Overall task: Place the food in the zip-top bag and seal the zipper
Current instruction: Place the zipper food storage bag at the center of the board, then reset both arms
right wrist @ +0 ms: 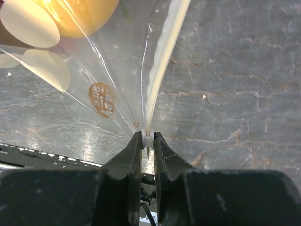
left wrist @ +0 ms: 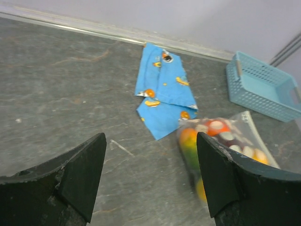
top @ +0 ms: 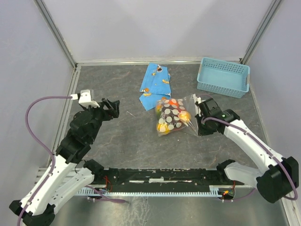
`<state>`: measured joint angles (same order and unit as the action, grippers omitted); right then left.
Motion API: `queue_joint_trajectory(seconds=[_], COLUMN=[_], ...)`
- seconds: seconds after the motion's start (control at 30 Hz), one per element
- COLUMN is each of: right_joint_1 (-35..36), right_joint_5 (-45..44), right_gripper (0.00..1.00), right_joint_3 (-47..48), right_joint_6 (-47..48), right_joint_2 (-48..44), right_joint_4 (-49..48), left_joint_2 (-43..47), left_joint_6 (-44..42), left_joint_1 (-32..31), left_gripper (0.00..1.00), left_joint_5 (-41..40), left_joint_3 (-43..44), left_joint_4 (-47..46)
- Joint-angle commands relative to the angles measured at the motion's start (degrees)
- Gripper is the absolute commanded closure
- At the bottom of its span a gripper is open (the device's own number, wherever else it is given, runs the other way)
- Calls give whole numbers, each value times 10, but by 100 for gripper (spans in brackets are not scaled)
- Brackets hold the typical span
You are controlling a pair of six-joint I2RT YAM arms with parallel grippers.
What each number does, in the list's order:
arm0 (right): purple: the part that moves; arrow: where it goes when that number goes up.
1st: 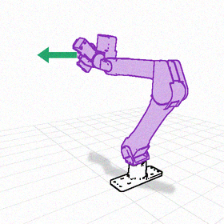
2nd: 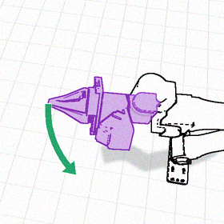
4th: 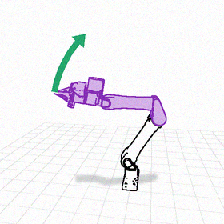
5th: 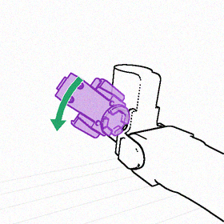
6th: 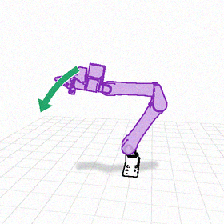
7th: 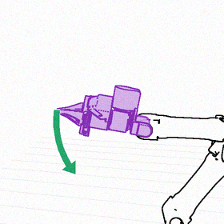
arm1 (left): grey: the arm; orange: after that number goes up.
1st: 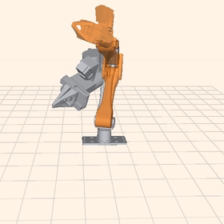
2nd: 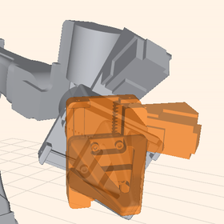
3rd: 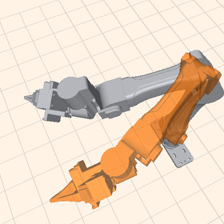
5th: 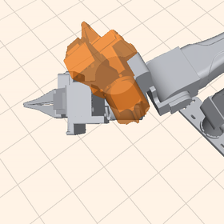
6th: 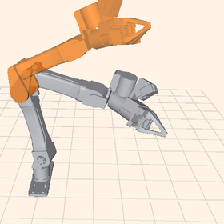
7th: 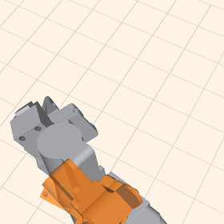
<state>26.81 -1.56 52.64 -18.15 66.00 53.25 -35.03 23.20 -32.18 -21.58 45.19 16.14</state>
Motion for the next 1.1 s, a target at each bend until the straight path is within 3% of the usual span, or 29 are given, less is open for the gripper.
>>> queue_joint_trajectory(seconds=[0.0,0.13,0.43,0.47,0.5,0.9,1.07], right_joint_1=[-4,-4,-4,-3,-4,-4,-3], right_joint_5=[-66,-111,-212,-227,-240,-310,-299], right_gripper=[78,58,26,18,2,1,1], right_joint_3=[-41,-66,-53,-52,-52,-49,-71], right_joint_6=[-78,-87,-33,-25,-18,39,54], right_joint_2=[-66,-136,-283,-300,-319,-499,-552], right_joint_4=[-29,-64,-103,-105,-108,-102,-131], left_joint_2=[31,60,161,175,187,345,336], left_joint_6=[-73,-103,-119,-121,-120,-130,-124], left_joint_1=[3,3,3,2,3,5,9], left_gripper=[16,14,4,3,0,1,1], left_joint_5=[-61,-71,-78,-79,-80,-76,-72], left_joint_3=[6,-17,-54,-58,-61,-106,-107], left_joint_4=[39,24,14,13,12,-32,-32])
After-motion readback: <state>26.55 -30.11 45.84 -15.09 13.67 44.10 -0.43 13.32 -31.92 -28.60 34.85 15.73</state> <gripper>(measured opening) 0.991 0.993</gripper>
